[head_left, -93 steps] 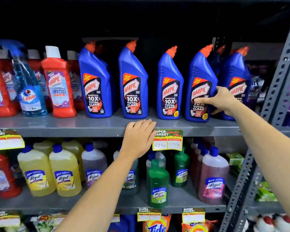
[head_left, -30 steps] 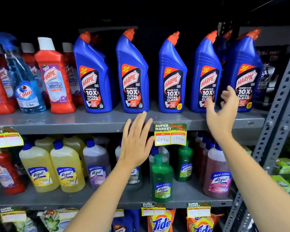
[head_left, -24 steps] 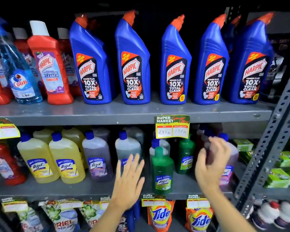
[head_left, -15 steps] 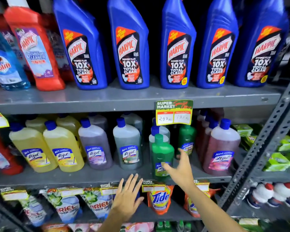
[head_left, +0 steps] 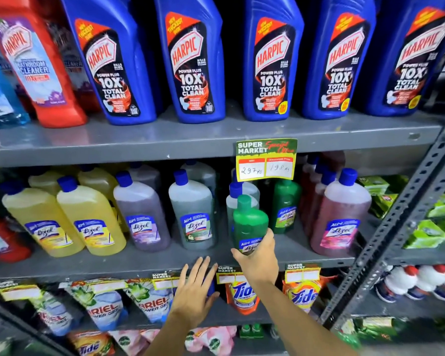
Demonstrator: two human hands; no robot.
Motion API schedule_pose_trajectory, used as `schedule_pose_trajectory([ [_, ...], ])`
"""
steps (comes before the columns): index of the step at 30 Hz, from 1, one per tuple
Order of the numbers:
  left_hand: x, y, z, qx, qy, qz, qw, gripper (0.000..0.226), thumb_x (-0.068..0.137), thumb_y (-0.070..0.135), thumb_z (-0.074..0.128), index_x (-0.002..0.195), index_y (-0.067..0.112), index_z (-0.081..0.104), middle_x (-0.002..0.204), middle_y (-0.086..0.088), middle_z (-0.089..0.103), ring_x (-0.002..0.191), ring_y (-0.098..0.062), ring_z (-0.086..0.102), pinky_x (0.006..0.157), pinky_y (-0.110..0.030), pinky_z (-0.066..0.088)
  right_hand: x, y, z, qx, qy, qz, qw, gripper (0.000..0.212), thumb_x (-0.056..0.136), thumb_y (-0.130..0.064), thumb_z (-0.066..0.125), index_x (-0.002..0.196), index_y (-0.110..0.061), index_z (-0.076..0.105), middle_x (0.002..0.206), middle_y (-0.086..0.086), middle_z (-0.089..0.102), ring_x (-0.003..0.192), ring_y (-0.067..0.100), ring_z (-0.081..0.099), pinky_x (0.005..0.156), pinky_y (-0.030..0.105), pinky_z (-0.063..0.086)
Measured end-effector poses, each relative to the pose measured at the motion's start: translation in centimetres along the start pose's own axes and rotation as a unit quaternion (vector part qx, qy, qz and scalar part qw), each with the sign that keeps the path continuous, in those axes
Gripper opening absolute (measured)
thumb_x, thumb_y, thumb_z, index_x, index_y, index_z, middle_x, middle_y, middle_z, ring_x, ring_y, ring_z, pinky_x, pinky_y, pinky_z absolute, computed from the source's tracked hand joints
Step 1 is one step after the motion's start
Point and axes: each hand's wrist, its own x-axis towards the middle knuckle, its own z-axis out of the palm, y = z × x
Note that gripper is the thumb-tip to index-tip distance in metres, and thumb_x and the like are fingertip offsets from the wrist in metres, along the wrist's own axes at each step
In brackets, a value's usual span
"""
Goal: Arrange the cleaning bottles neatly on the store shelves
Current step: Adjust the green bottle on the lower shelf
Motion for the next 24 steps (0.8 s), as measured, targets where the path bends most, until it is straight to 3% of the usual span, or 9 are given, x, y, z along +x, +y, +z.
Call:
schedule_pose_trajectory([
  [2, 0.1, -0.1, 0.1, 0.001, 0.004, 0.0, 1.0, 0.064, 0.093, 0.053, 0.031, 0.145, 0.016, 0.04, 0.153, -0.007, 0.037, 0.141, -0.029, 0.032, 0.112, -0.039, -0.006, 0.6, 0.5, -0.7, 0.001, 0.009, 0.008, 1.0, 0.098, 0.064, -0.042, 0.087, 0.141, -0.019, 0.029, 0.136, 0.003, 0.05, 0.114, 0.032, 0.061, 0.083, 0.042, 0.052],
  [8, 0.2, 0.2, 0.2, 0.016, -0.034, -0.02, 0.999, 0.063, 0.092, 0.053, 0.03, 0.141, 0.017, 0.048, 0.147, -0.006, 0.048, 0.135, -0.027, 0.044, 0.111, -0.04, -0.001, 3.8, 2.7, -4.2, 0.03, 0.036, 0.032, 0.998, 0.093, 0.061, -0.036, 0.09, 0.133, -0.022, 0.033, 0.129, 0.004, 0.053, 0.109, 0.035, 0.063, 0.085, 0.043, 0.05],
  [13, 0.3, 0.3, 0.5, 0.024, -0.033, -0.026, 0.999, 0.063, 0.091, 0.052, 0.028, 0.14, 0.018, 0.05, 0.145, -0.005, 0.05, 0.134, -0.027, 0.045, 0.109, -0.045, 0.014, 5.3, 3.7, -5.6, 0.034, 0.046, 0.038, 0.998, 0.088, 0.059, -0.035, 0.091, 0.126, -0.022, 0.035, 0.125, 0.004, 0.056, 0.105, 0.034, 0.064, 0.084, 0.042, 0.052],
  [24, 0.3, 0.2, 0.6, 0.031, -0.023, -0.022, 0.999, 0.061, 0.092, 0.05, 0.029, 0.14, 0.018, 0.049, 0.145, -0.004, 0.05, 0.133, -0.026, 0.046, 0.108, -0.044, 0.016, 6.6, 4.4, -5.9, 0.044, 0.012, 0.02, 0.999, 0.094, 0.061, -0.028, 0.091, 0.133, -0.02, 0.031, 0.125, 0.005, 0.06, 0.106, 0.03, 0.064, 0.091, 0.043, 0.052],
])
